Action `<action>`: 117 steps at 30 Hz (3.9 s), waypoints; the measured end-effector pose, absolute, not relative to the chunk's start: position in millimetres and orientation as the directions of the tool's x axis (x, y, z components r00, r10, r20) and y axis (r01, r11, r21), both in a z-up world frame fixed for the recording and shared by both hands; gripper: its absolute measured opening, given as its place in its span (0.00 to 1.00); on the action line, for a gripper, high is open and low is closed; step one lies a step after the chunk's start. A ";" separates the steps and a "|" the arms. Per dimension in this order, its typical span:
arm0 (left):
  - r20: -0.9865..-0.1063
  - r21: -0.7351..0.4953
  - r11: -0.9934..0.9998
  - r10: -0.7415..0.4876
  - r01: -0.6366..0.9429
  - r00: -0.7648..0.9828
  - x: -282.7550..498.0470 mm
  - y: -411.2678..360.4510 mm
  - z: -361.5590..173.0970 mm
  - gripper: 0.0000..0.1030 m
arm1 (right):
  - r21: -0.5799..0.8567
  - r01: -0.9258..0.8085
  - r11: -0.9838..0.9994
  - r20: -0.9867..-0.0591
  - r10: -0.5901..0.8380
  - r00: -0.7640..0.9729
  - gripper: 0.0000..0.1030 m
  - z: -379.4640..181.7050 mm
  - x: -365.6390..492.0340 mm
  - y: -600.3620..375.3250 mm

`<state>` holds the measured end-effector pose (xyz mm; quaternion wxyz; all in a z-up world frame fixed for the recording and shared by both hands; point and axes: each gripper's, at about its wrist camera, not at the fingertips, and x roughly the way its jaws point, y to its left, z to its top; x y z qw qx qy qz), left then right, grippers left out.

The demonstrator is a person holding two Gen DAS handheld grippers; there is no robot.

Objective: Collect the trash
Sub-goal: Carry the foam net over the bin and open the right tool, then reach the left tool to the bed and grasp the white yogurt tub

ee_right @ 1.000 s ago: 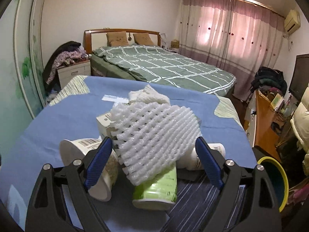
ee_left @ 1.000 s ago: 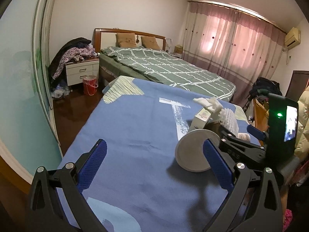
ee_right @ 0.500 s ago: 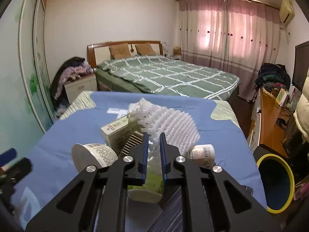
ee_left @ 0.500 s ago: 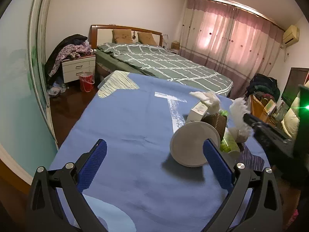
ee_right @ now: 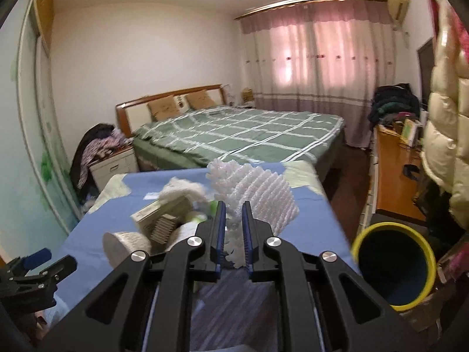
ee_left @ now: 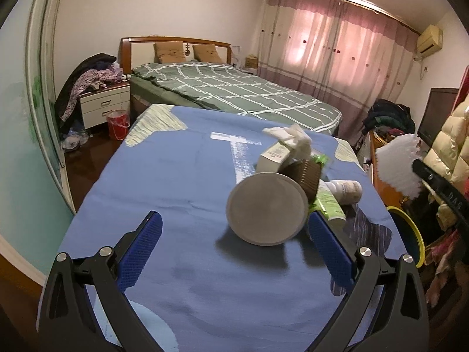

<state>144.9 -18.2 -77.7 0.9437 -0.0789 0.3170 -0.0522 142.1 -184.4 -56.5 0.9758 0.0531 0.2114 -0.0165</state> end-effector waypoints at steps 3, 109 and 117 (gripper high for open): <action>-0.592 -0.178 0.982 -0.155 0.059 0.791 146.3 -23.8 -78.3 0.95 | 0.098 0.123 0.988 -0.400 -0.074 0.913 0.11 -54.0 139.2 -208.6; -0.694 0.142 0.989 0.129 -0.040 0.708 232.4 -58.0 -134.2 0.86 | 0.260 0.464 0.847 -0.537 -0.273 0.798 0.61 -132.2 168.1 -361.0; -0.653 0.286 0.954 0.125 0.090 0.747 246.0 -83.8 -143.4 0.90 | 0.237 0.471 0.850 -0.546 -0.285 0.788 0.61 -132.1 169.6 -356.3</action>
